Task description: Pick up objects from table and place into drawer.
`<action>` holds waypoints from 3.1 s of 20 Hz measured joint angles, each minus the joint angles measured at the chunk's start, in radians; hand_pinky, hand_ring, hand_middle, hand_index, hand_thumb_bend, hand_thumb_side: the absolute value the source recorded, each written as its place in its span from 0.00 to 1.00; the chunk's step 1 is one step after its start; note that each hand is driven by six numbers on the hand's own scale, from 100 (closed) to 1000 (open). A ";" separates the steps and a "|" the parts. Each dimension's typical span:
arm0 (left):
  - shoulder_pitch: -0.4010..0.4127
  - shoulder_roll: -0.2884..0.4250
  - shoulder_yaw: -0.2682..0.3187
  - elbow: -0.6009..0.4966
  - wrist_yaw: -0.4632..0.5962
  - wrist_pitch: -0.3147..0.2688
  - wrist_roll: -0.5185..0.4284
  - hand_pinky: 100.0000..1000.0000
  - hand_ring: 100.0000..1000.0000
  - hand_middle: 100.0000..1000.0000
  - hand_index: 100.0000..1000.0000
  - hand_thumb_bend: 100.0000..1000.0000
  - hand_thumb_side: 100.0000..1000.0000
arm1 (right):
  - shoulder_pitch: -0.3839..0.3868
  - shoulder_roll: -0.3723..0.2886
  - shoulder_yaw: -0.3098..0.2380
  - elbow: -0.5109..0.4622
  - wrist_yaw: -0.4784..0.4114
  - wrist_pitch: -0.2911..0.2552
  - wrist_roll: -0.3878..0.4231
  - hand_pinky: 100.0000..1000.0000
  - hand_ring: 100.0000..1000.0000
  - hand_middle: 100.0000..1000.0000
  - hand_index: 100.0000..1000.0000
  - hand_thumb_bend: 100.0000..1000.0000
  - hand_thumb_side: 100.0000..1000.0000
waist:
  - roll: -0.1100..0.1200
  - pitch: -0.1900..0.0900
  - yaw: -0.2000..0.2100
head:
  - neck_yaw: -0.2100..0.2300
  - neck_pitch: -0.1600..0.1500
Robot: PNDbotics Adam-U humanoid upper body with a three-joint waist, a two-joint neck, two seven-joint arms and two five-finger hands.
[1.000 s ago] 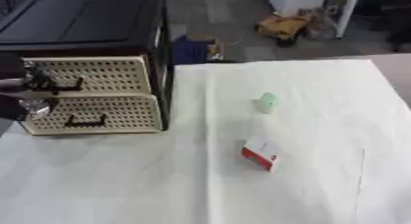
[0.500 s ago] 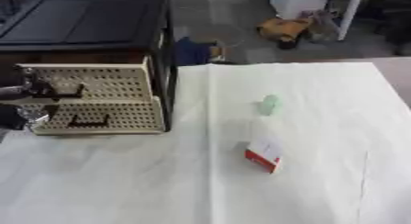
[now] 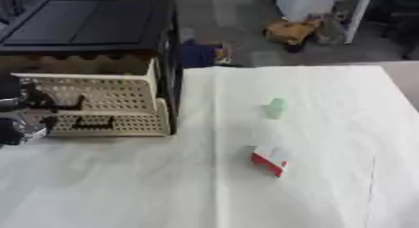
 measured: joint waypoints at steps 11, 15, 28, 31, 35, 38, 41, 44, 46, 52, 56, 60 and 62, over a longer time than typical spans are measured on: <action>0.107 0.068 0.001 -0.148 0.019 0.056 0.069 0.00 0.00 0.00 0.61 0.00 1.00 | 0.000 0.007 0.000 -0.005 0.000 0.003 -0.003 0.59 0.51 0.49 0.86 0.02 1.00 | -0.008 -0.001 0.007 | -0.006 0.001; 0.137 0.088 0.006 -0.198 0.032 0.072 0.087 0.00 0.00 0.00 0.61 0.00 1.00 | 0.000 0.009 0.000 -0.006 0.001 0.003 -0.004 0.59 0.51 0.49 0.86 0.01 1.00 | -0.013 -0.002 0.011 | -0.007 0.001; 0.232 0.127 0.026 -0.333 0.049 0.122 0.142 0.00 0.00 0.00 0.61 0.00 1.00 | -0.001 0.011 0.000 -0.007 0.001 0.004 -0.007 0.59 0.51 0.49 0.86 0.01 1.00 | -0.018 -0.006 0.021 | -0.008 0.001; 0.246 0.128 0.029 -0.337 0.034 0.125 0.144 0.00 0.00 0.00 0.62 0.00 1.00 | -0.001 0.015 0.000 -0.012 0.001 0.004 -0.007 0.59 0.51 0.49 0.86 0.01 1.00 | -0.019 -0.006 0.021 | -0.008 0.001; 0.267 0.132 0.034 -0.342 0.016 0.127 0.147 0.00 0.00 0.00 0.63 0.00 1.00 | -0.002 0.017 0.000 -0.018 0.001 0.003 -0.008 0.59 0.51 0.49 0.86 0.01 1.00 | -0.024 -0.006 0.021 | -0.009 0.001; 0.287 0.135 0.041 -0.342 0.007 0.133 0.153 0.00 0.00 0.00 0.63 0.00 1.00 | -0.005 0.017 0.000 -0.018 0.001 0.002 -0.009 0.59 0.51 0.50 0.86 0.01 1.00 | -0.024 -0.006 0.021 | -0.012 0.000; 0.302 0.135 0.048 -0.343 0.007 0.133 0.156 0.00 0.00 0.00 0.71 0.00 1.00 | -0.006 0.017 0.001 -0.019 0.001 0.002 -0.010 0.59 0.52 0.50 0.86 0.01 1.00 | -0.024 -0.006 0.022 | -0.016 0.000; 0.312 0.135 0.050 -0.351 0.018 0.128 0.150 0.00 0.00 0.00 0.82 0.00 1.00 | -0.006 0.017 0.001 -0.021 0.001 0.002 -0.010 0.59 0.52 0.50 0.86 0.01 1.00 | -0.025 -0.006 0.025 | -0.017 0.000; 0.315 0.135 0.049 -0.365 0.038 0.120 0.138 0.00 0.00 0.00 0.87 0.00 1.00 | -0.006 0.017 0.001 -0.021 0.001 0.003 -0.011 0.59 0.52 0.50 0.86 0.01 1.00 | -0.028 -0.006 0.025 | -0.017 0.000; 0.316 0.135 0.053 -0.395 0.109 0.090 0.102 0.00 0.00 0.00 0.95 0.00 1.00 | -0.009 0.017 0.001 -0.021 0.001 0.006 -0.014 0.59 0.52 0.50 0.86 0.01 1.00 | -0.030 -0.006 0.025 | -0.018 0.000; 0.311 0.135 0.063 -0.397 0.148 0.069 0.090 0.00 0.00 0.00 0.96 0.00 1.00 | -0.009 0.018 0.001 -0.022 0.001 0.008 -0.016 0.59 0.52 0.50 0.86 0.01 1.00 | -0.030 -0.008 0.026 | -0.018 0.000; 0.307 0.135 0.079 -0.400 0.173 0.051 0.086 0.00 0.00 0.00 0.95 0.00 1.00 | -0.009 0.019 0.001 -0.024 0.002 0.009 -0.018 0.59 0.52 0.50 0.86 0.01 1.00 | -0.031 -0.012 0.027 | -0.021 0.000; 0.301 0.135 0.090 -0.400 0.178 0.044 0.093 0.00 0.00 0.00 0.94 0.00 1.00 | -0.009 0.019 0.001 -0.024 0.003 0.010 -0.018 0.59 0.52 0.50 0.86 0.01 1.00 | -0.031 -0.012 0.030 | -0.025 0.001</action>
